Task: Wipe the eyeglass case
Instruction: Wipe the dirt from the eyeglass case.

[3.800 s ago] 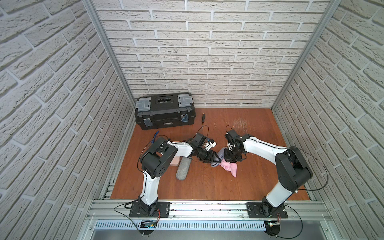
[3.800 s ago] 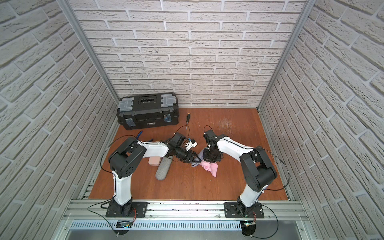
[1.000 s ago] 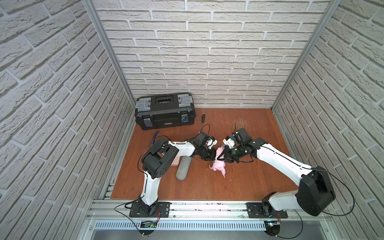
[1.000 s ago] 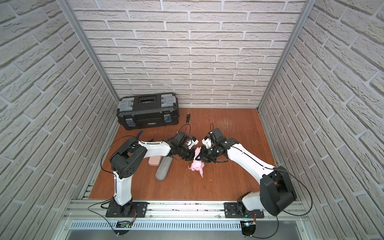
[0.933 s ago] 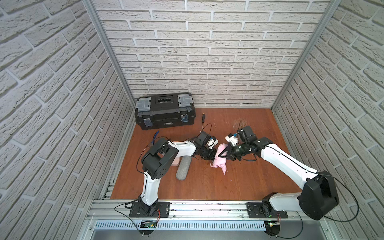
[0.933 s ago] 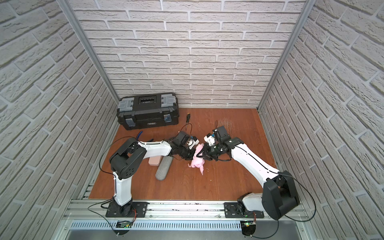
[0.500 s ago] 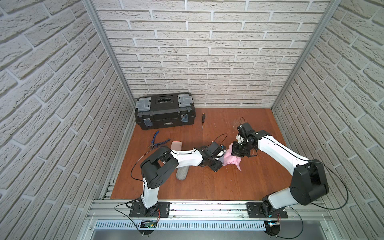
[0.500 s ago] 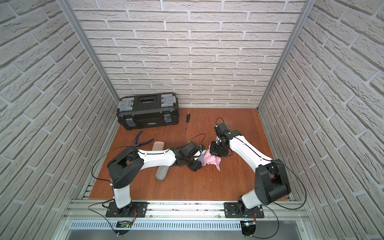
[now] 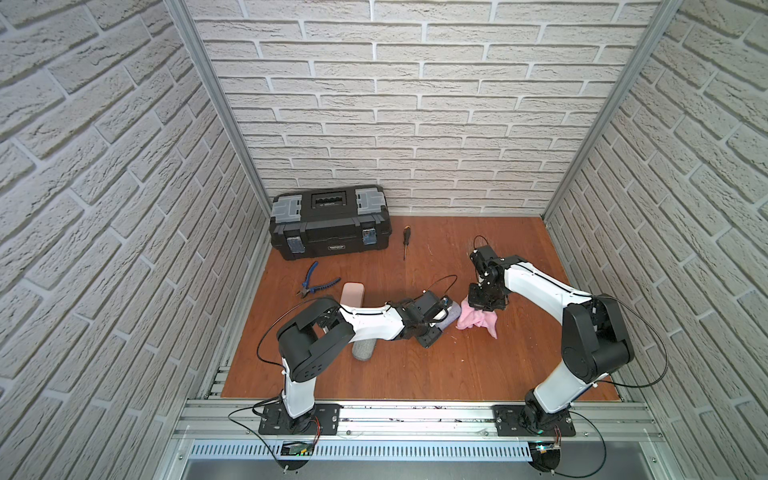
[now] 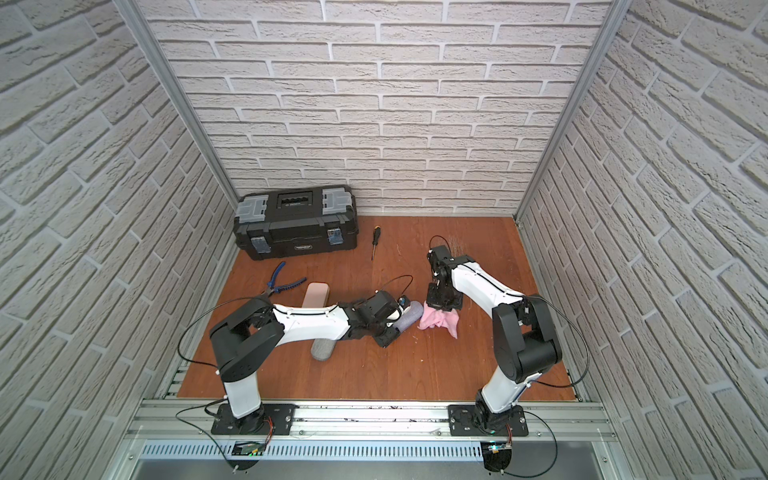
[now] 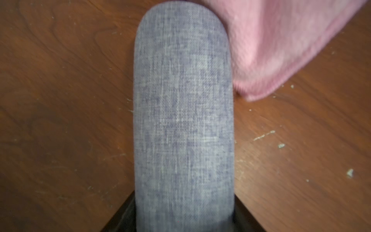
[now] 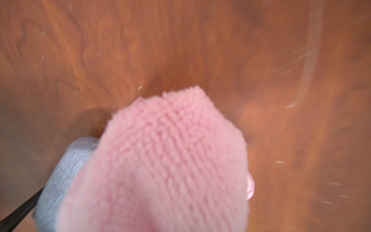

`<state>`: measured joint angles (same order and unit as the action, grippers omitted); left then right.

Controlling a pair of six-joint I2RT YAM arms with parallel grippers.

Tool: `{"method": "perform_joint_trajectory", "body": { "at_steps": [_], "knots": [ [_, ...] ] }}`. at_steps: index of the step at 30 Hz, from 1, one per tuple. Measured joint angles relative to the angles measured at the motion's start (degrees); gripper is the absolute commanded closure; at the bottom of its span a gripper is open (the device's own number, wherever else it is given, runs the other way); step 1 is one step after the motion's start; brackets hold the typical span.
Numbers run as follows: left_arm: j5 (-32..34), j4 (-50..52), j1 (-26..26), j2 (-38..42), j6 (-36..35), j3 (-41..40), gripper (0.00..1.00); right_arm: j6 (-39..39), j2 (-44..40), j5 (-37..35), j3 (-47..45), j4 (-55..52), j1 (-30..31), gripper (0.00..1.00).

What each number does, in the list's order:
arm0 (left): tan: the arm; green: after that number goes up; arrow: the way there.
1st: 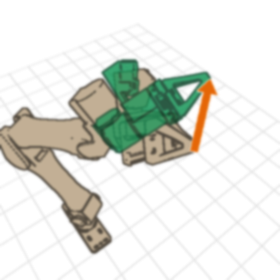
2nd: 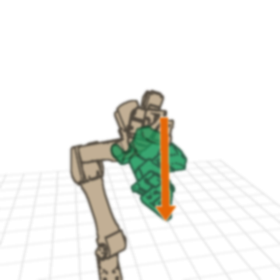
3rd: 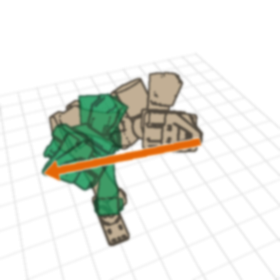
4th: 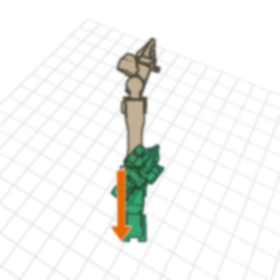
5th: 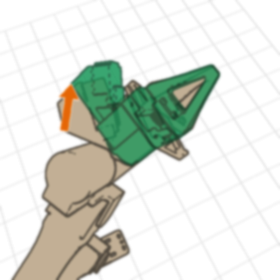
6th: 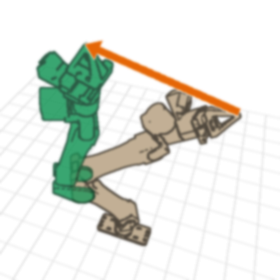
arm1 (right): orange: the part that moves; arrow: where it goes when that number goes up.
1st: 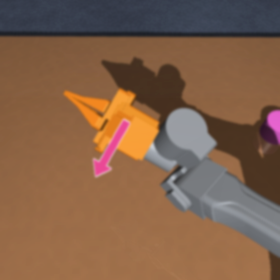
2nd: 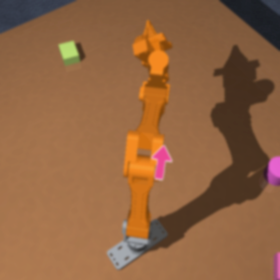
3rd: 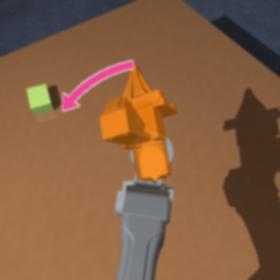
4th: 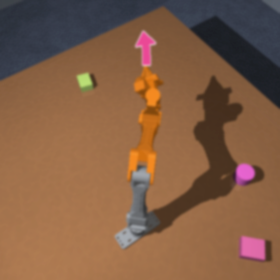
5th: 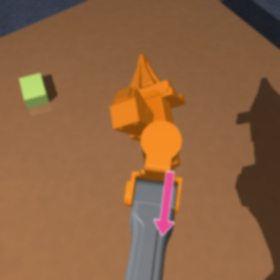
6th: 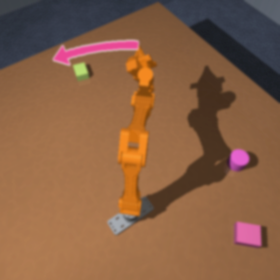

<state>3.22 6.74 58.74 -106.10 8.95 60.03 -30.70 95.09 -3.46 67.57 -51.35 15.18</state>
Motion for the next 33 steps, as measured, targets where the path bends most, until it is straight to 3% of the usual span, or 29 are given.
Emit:
{"method": "perform_joint_trajectory", "body": {
  "at_steps": [3, 7, 11, 13, 16, 19, 23, 29, 33],
  "knots": [
    [1.4, -0.7, 0.7, 0.2, -0.4, -0.5, 0.49, 0.6, -2.4, 3.0, 1.7, -0.2, 0.9, 0.98],
    [2.6, -1.5, 1.2, 0.5, -0.4, -1.1, 0.49, -2.8, -4.5, 15.4, -2.3, 5.0, 3.5, 0.98],
    [3.2, -1.9, 1.3, 0.9, -0.8, -2.0, 0.49, -4.3, -1.6, 23.6, -5.8, 7.0, 3.3, 0.98],
    [3.3, -2.3, 1.3, 1.2, -1.0, -2.3, 0.49, -3.1, -0.9, 21.2, -5.6, 6.4, 1.4, 0.98],
    [3.5, -3.0, 1.4, 1.3, -1.3, -2.8, 0.5, -0.3, 1.2, 10.6, -3.6, 2.4, -1.3, 0.98],
    [4.1, -3.8, 1.6, 1.6, -1.4, -3.5, 0.5, 1.7, 1.2, 4.4, -1.0, -0.2, -2.8, 0.98],
    [5.1, -4.3, 2.1, 1.7, -1.4, -3.8, 0.5, 1.5, -0.5, 8.9, 0.4, 0.1, -2.3, 0.98],
    [6.3, -4.4, 2.6, 1.7, -1.4, -3.8, 0.5, -3.1, -0.8, 22.5, -3.1, 5.9, 0.7, 0.98],
    [7.0, -4.4, 2.9, 1.7, -1.6, -3.8, 0.5, -1.7, 1.3, 22.3, -5.1, 5.8, -1.5, 0.98]
  ]
}}
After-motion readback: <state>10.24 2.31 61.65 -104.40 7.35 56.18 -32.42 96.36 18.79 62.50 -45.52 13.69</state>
